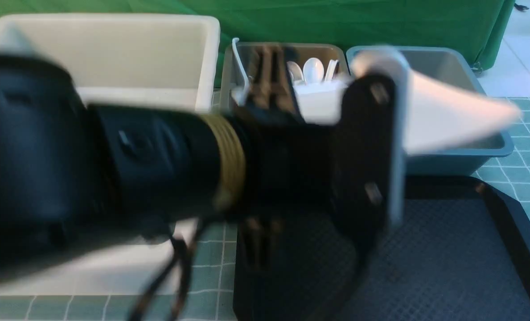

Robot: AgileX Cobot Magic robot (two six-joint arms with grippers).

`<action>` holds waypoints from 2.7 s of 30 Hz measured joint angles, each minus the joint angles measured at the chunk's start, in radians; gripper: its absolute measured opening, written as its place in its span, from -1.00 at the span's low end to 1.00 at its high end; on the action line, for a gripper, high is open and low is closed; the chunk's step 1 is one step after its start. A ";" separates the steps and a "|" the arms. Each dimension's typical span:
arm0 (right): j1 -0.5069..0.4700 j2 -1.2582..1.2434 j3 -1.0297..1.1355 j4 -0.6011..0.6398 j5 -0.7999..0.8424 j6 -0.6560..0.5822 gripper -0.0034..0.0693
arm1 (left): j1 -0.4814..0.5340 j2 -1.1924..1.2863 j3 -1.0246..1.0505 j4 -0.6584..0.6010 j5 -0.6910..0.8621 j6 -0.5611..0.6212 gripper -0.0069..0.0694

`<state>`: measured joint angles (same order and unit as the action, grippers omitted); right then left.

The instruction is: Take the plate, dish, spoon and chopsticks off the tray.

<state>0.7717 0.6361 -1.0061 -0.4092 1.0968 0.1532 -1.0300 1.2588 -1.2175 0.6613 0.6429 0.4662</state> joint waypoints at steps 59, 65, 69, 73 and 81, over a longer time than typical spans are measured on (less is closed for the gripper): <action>0.000 0.081 -0.016 0.247 -0.390 -0.069 -0.63 | 0.816 0.560 -0.123 -0.275 -0.200 -0.129 0.14; 0.000 0.081 -0.016 0.250 -0.378 -0.069 -0.62 | 0.814 0.498 -0.123 -0.434 -0.180 -0.133 0.14; 0.000 0.081 -0.016 0.250 -0.361 -0.069 -0.62 | 0.789 0.396 -0.123 -0.564 -0.163 -0.133 -0.01; 0.000 0.081 -0.016 0.250 -0.307 -0.069 -0.61 | 0.718 0.148 -0.081 -0.740 -0.181 -0.083 -0.54; 0.000 0.081 -0.016 0.250 -0.221 -0.069 -0.77 | 0.519 -0.451 0.343 -0.946 -0.450 -0.042 -0.80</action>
<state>0.7717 0.7170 -1.0219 -0.1588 0.8755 0.0837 -0.5110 0.8074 -0.8742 -0.2844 0.1929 0.4239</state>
